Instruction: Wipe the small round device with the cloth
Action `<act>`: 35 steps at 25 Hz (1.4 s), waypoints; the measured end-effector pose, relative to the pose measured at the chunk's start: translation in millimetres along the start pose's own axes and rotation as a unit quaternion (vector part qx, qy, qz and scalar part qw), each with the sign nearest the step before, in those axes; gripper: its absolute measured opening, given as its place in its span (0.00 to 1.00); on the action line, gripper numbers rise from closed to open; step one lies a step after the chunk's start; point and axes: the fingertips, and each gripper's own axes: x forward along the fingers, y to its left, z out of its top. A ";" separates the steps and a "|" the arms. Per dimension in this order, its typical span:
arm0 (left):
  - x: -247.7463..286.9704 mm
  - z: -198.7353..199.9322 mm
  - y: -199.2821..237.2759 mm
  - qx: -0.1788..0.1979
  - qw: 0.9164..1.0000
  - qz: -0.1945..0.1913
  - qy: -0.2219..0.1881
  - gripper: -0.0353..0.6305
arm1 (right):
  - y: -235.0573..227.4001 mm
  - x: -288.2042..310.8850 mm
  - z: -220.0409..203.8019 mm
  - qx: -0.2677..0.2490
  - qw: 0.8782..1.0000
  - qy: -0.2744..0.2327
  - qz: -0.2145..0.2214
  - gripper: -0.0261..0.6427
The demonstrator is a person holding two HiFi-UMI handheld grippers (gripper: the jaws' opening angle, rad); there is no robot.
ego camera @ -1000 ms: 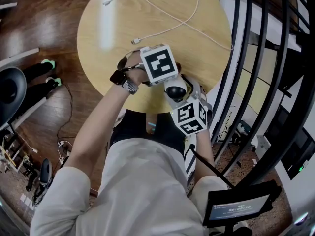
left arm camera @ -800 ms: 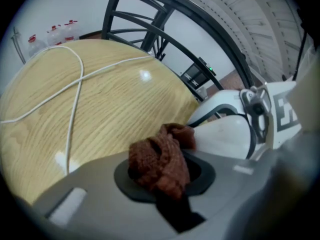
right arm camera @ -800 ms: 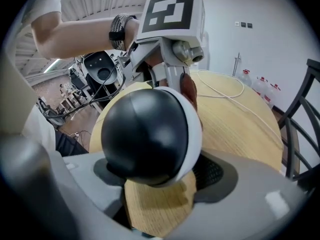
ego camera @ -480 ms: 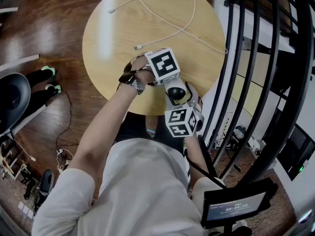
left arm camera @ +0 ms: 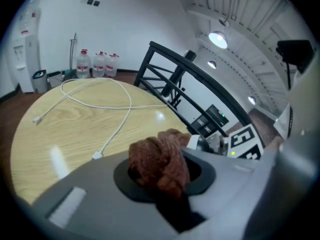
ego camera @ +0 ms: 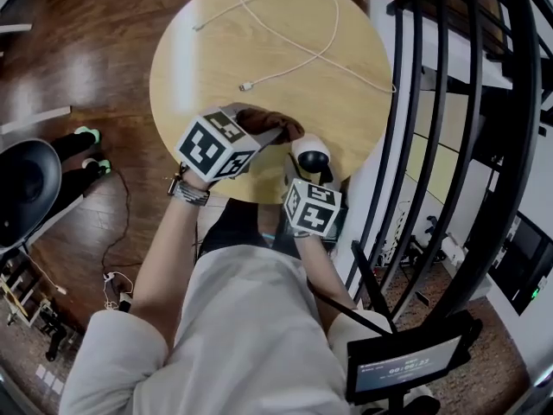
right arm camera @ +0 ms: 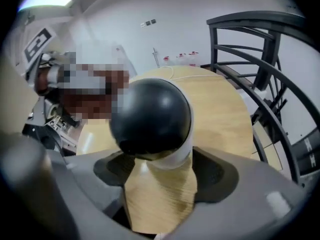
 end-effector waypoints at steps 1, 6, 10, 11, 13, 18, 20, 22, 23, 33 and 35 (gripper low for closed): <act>-5.0 1.1 -0.2 0.002 1.000 0.005 -0.004 0.18 | -1.5 2.8 2.5 0.005 1.000 -0.003 -0.007 0.57; -23.7 20.5 -13.2 0.010 0.999 -0.006 -0.033 0.18 | -2.2 4.1 5.1 -0.018 1.000 -0.006 -0.013 0.57; -22.1 30.0 -32.2 0.029 0.999 -0.031 -0.001 0.18 | -0.8 4.9 4.0 -0.059 0.998 0.016 0.002 0.56; -20.1 30.2 -39.4 0.038 0.998 -0.040 0.012 0.18 | -0.1 4.4 3.5 -0.069 0.997 0.020 0.006 0.56; -15.0 30.9 -54.8 0.057 0.996 -0.064 0.033 0.18 | 0.9 3.5 2.8 -0.098 0.995 0.028 0.015 0.56; 0.5 20.7 -79.7 0.094 0.988 -0.092 0.082 0.18 | 11.4 -1.9 1.5 -0.187 0.980 0.052 0.050 0.56; 5.8 17.2 -89.3 0.091 0.986 -0.109 0.091 0.18 | 15.9 -4.7 0.5 -0.213 0.972 0.062 0.074 0.56; 8.9 11.6 -94.4 0.097 0.983 -0.110 0.109 0.18 | 19.8 -7.1 -0.8 -0.247 0.962 0.067 0.094 0.56; 10.0 8.8 -93.9 0.104 0.982 -0.104 0.119 0.18 | 21.8 -8.6 -1.0 -0.264 0.957 0.067 0.102 0.57; 2.5 0.6 -80.8 0.105 0.981 -0.091 0.134 0.19 | 39.1 -16.8 -8.4 -0.289 0.947 0.067 0.120 0.57; 3.4 -0.7 -76.4 0.100 0.983 -0.085 0.131 0.18 | 41.6 -17.0 -10.8 -0.296 0.945 0.066 0.120 0.57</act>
